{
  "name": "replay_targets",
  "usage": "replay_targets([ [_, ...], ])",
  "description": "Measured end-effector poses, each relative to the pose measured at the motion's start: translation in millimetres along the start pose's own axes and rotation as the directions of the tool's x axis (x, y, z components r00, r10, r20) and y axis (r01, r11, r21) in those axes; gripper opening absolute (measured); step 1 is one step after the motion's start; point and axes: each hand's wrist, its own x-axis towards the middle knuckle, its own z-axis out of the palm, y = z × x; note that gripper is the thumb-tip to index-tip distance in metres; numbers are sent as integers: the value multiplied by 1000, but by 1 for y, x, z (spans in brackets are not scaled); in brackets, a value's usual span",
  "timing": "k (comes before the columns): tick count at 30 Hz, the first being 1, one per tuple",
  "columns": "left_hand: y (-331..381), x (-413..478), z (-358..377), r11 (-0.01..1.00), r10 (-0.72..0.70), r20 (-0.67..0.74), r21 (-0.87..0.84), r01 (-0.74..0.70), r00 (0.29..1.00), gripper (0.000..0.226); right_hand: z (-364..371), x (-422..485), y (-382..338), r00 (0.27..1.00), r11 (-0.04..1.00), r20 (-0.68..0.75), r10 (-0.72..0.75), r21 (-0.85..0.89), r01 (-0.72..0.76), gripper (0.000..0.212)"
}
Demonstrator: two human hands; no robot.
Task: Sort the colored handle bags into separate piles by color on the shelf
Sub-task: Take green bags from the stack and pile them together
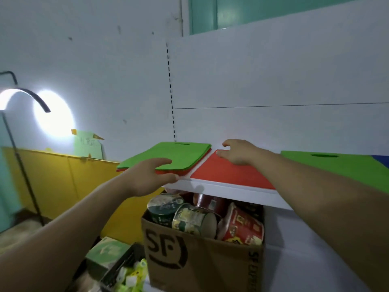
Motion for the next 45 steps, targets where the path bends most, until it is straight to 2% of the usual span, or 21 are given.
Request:
replay_targets([
  [9, -90, 9, -29, 1000, -20, -15, 10, 20, 1000, 66, 40, 44, -68, 998, 999, 50, 23, -27, -22, 67],
  [22, -157, 124, -34, 996, -79, 6, -31, 79, 997, 64, 76, 160, -68, 986, 984, 101, 133, -132, -120, 72],
  [28, -174, 179, -29, 998, -59, 99, 5, 59, 993, 62, 83, 189, -56, 965, 955, 78, 250, -186, -233, 72],
  [33, -190, 207, -25, 998, -36, 231, 58, 23, 972, 68, 90, 193, -54, 947, 931, 91, 309, -235, -281, 62],
  [39, -201, 216, -17, 1000, 3, 315, 2, -4, 949, 77, 91, 190, -65, 939, 910, -50, 340, -236, -342, 47],
  [42, -204, 215, -16, 999, 34, 292, -27, -28, 956, 77, 90, 181, -76, 914, 914, -217, 344, -146, -379, 38],
  [45, -209, 215, -18, 995, 71, 276, -90, -48, 958, 78, 87, 172, -89, 851, 922, -378, 365, 19, -387, 34],
])
